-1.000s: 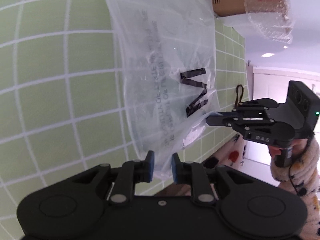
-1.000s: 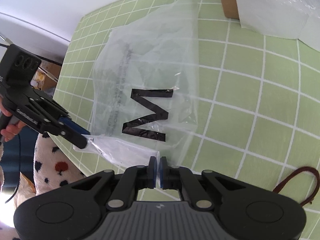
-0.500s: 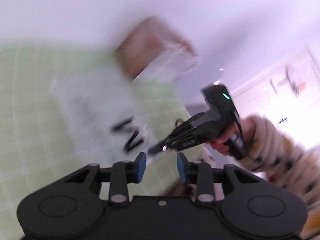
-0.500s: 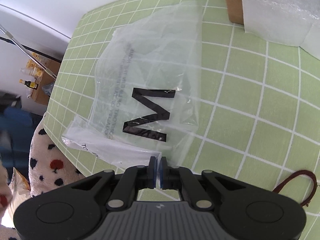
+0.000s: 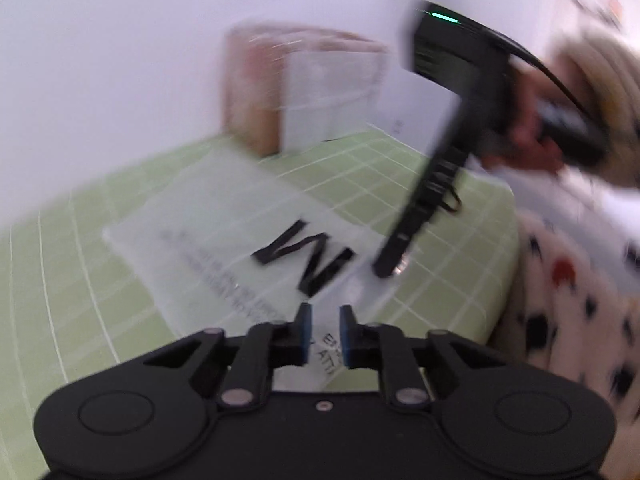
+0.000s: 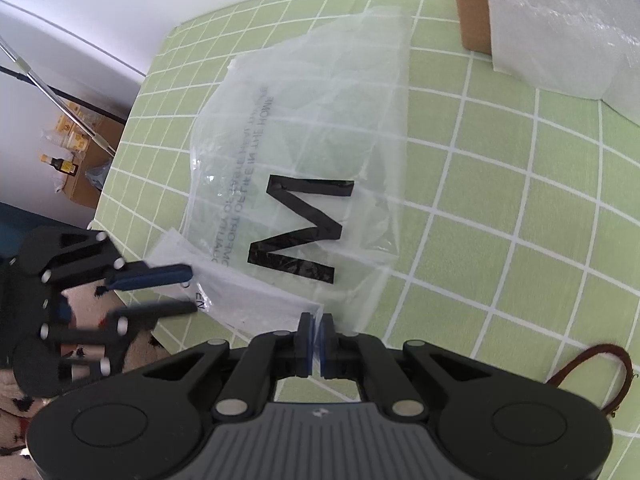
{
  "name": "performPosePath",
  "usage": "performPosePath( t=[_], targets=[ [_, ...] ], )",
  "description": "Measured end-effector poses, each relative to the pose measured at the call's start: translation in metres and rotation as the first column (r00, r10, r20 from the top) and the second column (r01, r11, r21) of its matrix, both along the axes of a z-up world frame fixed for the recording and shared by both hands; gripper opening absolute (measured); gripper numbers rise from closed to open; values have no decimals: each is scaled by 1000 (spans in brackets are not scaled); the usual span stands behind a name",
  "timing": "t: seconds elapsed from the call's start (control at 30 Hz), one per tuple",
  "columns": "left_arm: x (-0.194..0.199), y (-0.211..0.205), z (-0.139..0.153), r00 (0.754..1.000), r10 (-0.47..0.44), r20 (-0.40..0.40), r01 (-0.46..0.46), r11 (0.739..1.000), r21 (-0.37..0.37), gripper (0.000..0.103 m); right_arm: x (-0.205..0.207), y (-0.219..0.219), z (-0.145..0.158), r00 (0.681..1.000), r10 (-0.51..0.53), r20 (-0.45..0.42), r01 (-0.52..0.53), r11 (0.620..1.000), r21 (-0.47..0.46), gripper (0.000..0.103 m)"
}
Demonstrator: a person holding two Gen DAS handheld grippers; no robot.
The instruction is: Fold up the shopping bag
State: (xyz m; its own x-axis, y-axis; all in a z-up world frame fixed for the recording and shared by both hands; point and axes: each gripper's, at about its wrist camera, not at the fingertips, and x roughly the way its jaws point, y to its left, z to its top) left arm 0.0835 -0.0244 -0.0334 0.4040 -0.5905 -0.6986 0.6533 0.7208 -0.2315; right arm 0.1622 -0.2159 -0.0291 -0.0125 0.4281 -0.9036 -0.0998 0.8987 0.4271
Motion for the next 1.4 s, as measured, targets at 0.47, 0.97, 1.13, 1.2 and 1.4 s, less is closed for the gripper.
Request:
performPosePath(
  t=[0.47, 0.97, 1.13, 1.2, 1.4],
  targets=[
    [12, -6, -14, 997, 47, -54, -43, 997, 67, 4, 1, -19, -8, 989, -126, -75, 132, 989, 73, 3],
    [16, -2, -16, 993, 58, -104, -54, 998, 42, 4, -54, -45, 37, 881, -407, 243, 419, 908, 0, 33],
    [15, 2, -16, 990, 75, -119, -73, 997, 22, 4, -104, 5, 65, 721, -278, 635, 426, 900, -89, 10],
    [17, 2, -17, 989, 77, -127, -76, 997, 16, 4, -116, 34, 62, 700, -166, 694, 384, 908, -169, 6],
    [21, 7, -19, 977, 115, -182, -121, 992, -22, 4, -121, 71, 33, 731, 1, 682, 283, 909, -305, 5]
  ],
)
